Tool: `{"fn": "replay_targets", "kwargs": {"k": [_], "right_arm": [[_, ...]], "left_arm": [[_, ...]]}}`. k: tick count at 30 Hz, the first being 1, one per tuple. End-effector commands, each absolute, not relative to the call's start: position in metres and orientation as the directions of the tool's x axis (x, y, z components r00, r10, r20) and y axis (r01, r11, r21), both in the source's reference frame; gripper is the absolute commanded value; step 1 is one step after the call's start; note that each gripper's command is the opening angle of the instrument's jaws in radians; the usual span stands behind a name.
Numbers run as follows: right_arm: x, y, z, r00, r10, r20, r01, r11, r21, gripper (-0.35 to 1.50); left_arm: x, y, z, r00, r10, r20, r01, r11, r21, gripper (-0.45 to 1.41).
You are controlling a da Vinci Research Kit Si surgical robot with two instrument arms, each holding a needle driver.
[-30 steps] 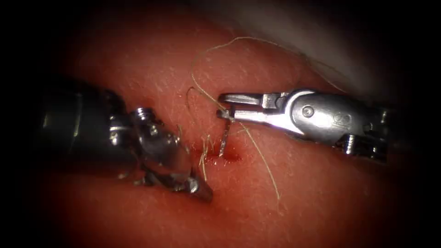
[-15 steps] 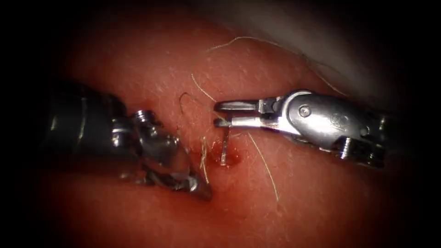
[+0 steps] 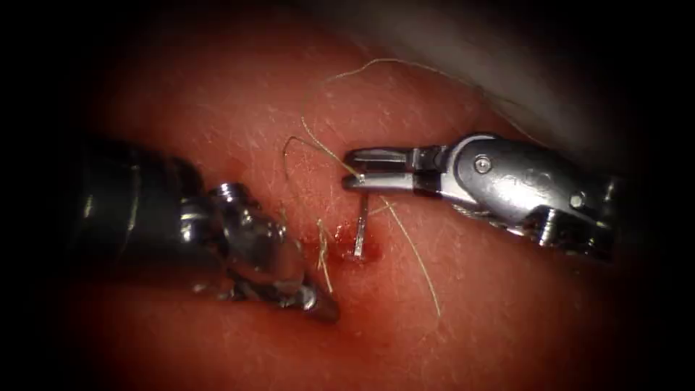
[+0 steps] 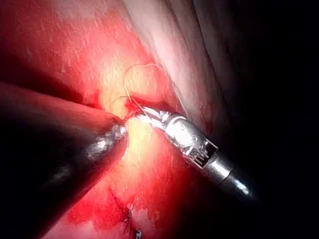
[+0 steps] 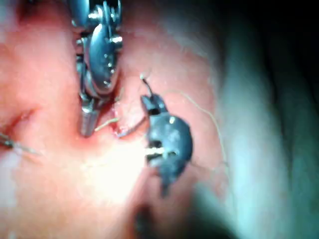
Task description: Wound Closure
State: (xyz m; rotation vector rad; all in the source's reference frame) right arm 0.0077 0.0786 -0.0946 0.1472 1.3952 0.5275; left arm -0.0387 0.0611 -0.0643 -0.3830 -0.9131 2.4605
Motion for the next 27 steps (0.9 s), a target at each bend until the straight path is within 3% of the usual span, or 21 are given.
{"fn": "replay_targets", "kwargs": {"k": [1,16,27], "right_arm": [[0.0084,0.0789,-0.0941,0.079,0.434,-0.897,-0.270,0.876,0.400,-0.35],[0.0086,0.0789,-0.0944,0.021,0.583,-0.812,-0.284,0.782,0.554,-0.35],[0.0091,0.0779,-0.0940,0.066,0.580,-0.812,-0.222,0.802,0.555,-0.35]], "left_arm": [[-0.0391,0.0608,-0.0639,-0.843,0.530,-0.089,-0.342,-0.658,-0.671,-0.35],[-0.0396,0.0604,-0.0628,-0.845,0.528,-0.087,-0.343,-0.660,-0.668,-0.35],[-0.0388,0.0605,-0.0629,-0.848,0.522,-0.090,-0.336,-0.662,-0.670,-0.35]]}}
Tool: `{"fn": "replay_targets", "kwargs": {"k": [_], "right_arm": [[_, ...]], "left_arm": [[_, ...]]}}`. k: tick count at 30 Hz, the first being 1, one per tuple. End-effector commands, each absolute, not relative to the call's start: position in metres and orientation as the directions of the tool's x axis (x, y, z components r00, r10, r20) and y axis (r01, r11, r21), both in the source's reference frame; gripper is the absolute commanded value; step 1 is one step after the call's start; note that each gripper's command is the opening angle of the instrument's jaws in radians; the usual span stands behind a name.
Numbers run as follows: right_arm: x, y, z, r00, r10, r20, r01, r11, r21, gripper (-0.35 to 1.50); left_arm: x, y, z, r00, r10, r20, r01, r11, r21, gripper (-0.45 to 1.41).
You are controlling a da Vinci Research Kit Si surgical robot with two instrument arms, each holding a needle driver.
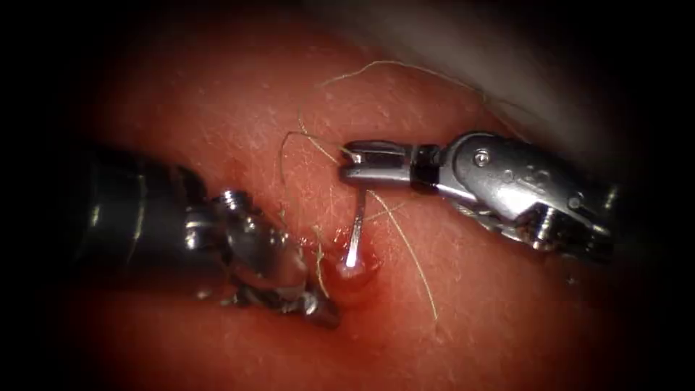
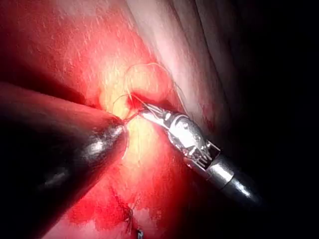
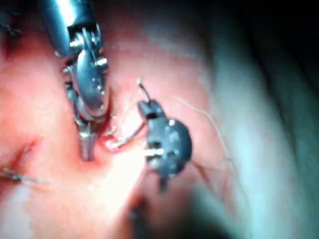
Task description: Wound Closure
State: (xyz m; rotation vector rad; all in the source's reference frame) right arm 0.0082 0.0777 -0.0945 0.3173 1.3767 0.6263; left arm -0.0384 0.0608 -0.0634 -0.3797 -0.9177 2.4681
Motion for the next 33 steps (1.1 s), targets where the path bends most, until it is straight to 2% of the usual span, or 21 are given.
{"fn": "replay_targets", "kwargs": {"k": [1,10,22,33], "right_arm": [[0.0093,0.0778,-0.0941,0.061,0.579,-0.813,-0.212,0.803,0.556,-0.35],[0.0094,0.0770,-0.0937,0.030,0.700,-0.713,-0.157,0.708,0.689,-0.35],[0.0098,0.0752,-0.0924,0.038,0.783,-0.621,-0.123,0.620,0.774,-0.35],[0.0098,0.0742,-0.0912,0.018,0.899,-0.437,-0.075,0.437,0.896,-0.35]], "left_arm": [[-0.0387,0.0605,-0.0629,-0.849,0.521,-0.091,-0.335,-0.662,-0.670,-0.35],[-0.0378,0.0606,-0.0627,-0.853,0.513,-0.095,-0.326,-0.666,-0.671,-0.35],[-0.0372,0.0607,-0.0627,-0.855,0.509,-0.098,-0.320,-0.667,-0.673,-0.35],[-0.0372,0.0608,-0.0627,-0.856,0.508,-0.098,-0.319,-0.667,-0.673,-0.35]]}}
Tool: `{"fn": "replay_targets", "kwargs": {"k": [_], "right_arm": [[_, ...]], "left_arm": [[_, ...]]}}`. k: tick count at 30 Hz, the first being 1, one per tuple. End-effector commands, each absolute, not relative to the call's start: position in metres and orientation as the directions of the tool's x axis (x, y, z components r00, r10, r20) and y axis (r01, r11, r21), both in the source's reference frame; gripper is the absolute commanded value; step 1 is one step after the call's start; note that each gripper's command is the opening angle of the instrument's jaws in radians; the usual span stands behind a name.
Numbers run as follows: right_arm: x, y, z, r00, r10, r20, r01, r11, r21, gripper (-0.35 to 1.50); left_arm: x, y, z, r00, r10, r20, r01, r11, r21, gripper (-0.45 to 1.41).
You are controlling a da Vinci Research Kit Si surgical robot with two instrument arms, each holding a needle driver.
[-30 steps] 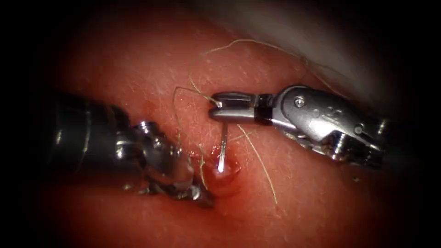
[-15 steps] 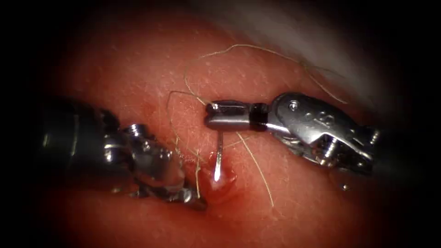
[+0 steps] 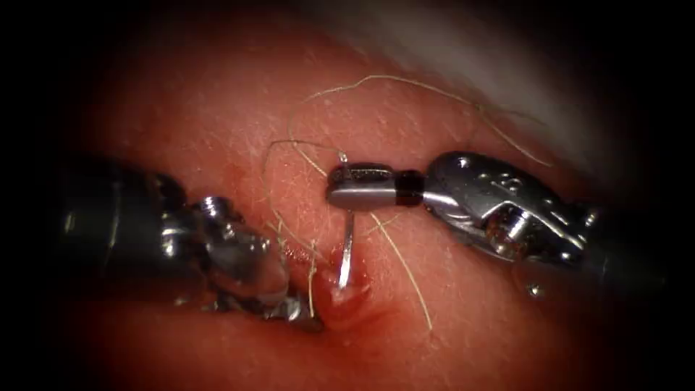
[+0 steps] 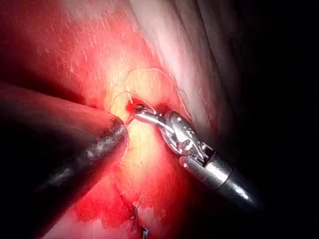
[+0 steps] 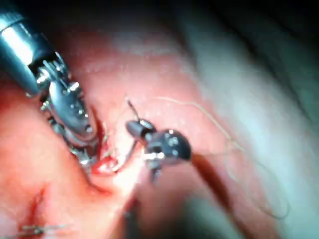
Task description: Wound Closure
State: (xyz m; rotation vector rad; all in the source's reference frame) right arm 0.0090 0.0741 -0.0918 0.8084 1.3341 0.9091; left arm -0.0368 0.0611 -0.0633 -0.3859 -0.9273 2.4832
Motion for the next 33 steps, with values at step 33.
{"fn": "replay_targets", "kwargs": {"k": [33], "right_arm": [[0.0105,0.0731,-0.0907,0.001,0.998,-0.065,0.019,0.065,0.998,-0.35]], "left_arm": [[-0.0375,0.0613,-0.0630,-0.855,0.510,-0.096,-0.320,-0.664,-0.676,-0.35]]}}
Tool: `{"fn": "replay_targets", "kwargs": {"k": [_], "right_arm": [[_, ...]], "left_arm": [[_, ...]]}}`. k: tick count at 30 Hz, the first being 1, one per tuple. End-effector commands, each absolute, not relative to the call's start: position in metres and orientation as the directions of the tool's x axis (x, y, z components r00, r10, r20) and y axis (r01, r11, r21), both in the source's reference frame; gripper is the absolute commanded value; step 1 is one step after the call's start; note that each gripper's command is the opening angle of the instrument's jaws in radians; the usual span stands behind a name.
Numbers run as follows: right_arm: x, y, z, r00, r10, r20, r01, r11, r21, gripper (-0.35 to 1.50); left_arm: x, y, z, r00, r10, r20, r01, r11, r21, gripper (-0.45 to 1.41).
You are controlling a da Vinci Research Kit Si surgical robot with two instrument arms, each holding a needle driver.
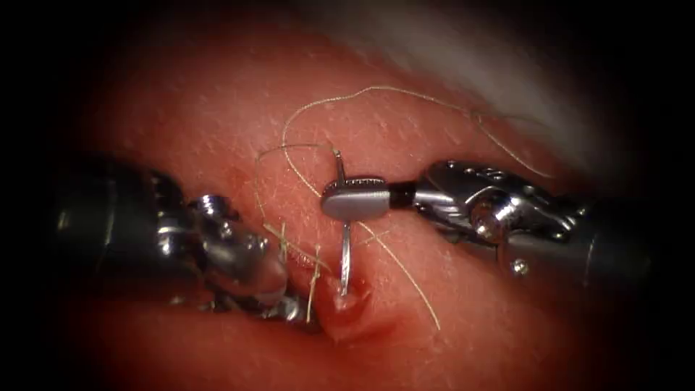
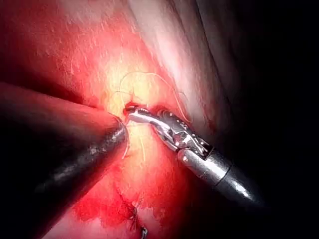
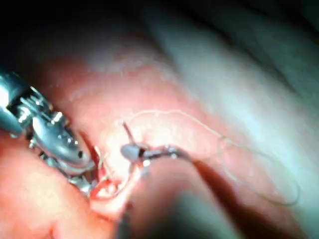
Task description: Wound Closure
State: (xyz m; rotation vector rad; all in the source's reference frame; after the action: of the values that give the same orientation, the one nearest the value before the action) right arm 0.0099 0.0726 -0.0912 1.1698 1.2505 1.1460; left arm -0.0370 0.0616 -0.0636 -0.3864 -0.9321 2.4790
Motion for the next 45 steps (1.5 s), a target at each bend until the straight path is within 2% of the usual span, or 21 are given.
{"fn": "replay_targets", "kwargs": {"k": [1,21,27,32,37,45], "right_arm": [[0.0105,0.0730,-0.0907,0.000,0.999,-0.054,0.023,0.054,0.998,-0.35],[0.0112,0.0720,-0.0923,0.046,0.998,-0.044,0.060,0.041,0.997,-0.35],[0.0102,0.0744,-0.0901,-0.090,0.996,-0.009,-0.030,0.006,1.000,-0.35],[0.0088,0.0751,-0.0890,-0.133,0.991,0.000,-0.057,-0.008,0.998,-0.35],[0.0089,0.0749,-0.0890,-0.141,0.986,0.092,-0.026,-0.097,0.995,-0.35],[0.0094,0.0730,-0.0900,-0.085,0.917,0.389,0.049,-0.386,0.921,-0.35]], "left_arm": [[-0.0375,0.0613,-0.0630,-0.854,0.510,-0.096,-0.320,-0.664,-0.676,-0.35],[-0.0375,0.0614,-0.0630,-0.854,0.511,-0.097,-0.321,-0.665,-0.674,-0.35],[-0.0375,0.0613,-0.0633,-0.854,0.512,-0.097,-0.321,-0.663,-0.676,-0.35],[-0.0376,0.0613,-0.0636,-0.851,0.516,-0.102,-0.321,-0.662,-0.678,-0.35],[-0.0379,0.0610,-0.0645,-0.843,0.527,-0.109,-0.328,-0.664,-0.672,-0.35],[-0.0382,0.0616,-0.0667,-0.822,0.538,-0.188,-0.312,-0.701,-0.641,-0.35]]}}
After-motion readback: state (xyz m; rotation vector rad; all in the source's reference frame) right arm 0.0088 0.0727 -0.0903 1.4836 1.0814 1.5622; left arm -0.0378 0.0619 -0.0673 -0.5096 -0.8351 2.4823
